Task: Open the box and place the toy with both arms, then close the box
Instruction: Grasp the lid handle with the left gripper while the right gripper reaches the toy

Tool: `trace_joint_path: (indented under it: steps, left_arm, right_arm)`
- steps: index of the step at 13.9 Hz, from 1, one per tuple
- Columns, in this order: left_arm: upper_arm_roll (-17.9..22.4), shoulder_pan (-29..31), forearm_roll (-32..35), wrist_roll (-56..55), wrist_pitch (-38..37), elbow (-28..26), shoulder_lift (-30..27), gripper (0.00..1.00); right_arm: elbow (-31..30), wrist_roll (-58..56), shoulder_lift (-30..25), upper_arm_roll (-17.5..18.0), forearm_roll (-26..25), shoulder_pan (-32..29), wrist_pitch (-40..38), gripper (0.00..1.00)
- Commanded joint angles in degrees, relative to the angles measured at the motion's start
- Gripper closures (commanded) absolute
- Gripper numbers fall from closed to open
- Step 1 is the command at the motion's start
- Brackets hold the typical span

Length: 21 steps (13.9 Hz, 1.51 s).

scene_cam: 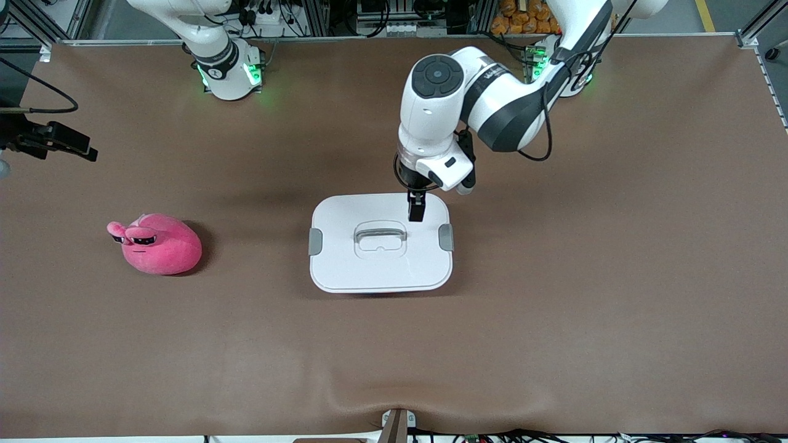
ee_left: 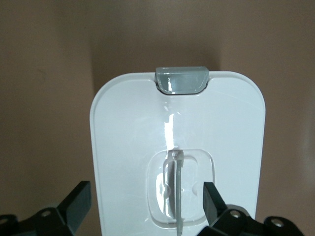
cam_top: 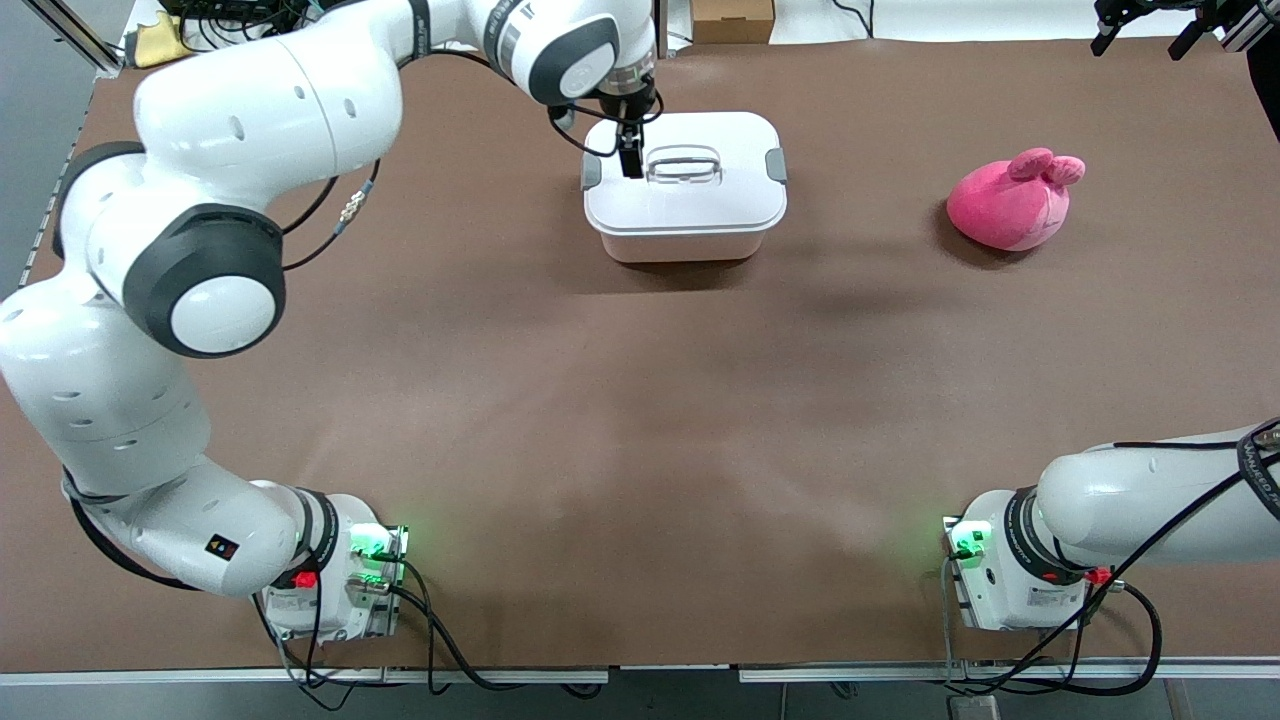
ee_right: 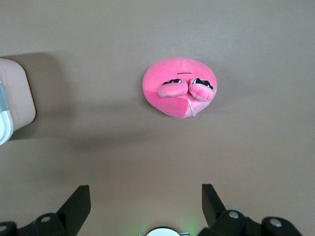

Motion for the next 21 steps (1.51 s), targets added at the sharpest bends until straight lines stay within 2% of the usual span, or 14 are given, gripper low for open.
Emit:
trace_joint_path:
  steps: [1, 9, 14, 16, 19, 21]
  left_arm:
    - [0.6, -2.1, 3.3, -6.5, 2.0, 3.8, 3.8, 0.04]
    - [1.0, -4.6, 9.9, -15.0, 9.1, 6.1, 9.5, 0.13]
    - [1.1, -5.0, 13.1, -15.1, 12.1, 6.1, 11.6, 0.20]
    - [1.4, -5.0, 13.2, -14.8, 12.6, 6.0, 12.1, 0.22]
    - [1.5, -5.0, 13.7, -14.4, 12.6, 6.0, 12.2, 0.36]
    - [1.4, -5.0, 15.5, -14.4, 12.7, 5.9, 12.2, 0.47]
  right_arm:
    - [-0.1, 0.6, -0.1, 0.3, 0.8, -0.6, -0.2, 0.00]
    - [0.1, 0.5, 1.1, 0.3, 0.8, -1.3, -0.2, 0.00]
    - [2.6, 0.1, 8.6, 0.2, 0.4, -1.3, -0.3, 0.00]
    - [3.5, 0.1, 13.8, 0.3, -0.8, 0.2, -3.2, 0.00]
    - [4.1, 0.5, 15.8, 0.4, -1.2, 1.6, -4.8, 0.00]
    - [4.3, -2.7, 17.2, 0.2, -0.2, -0.1, -4.7, 0.00]
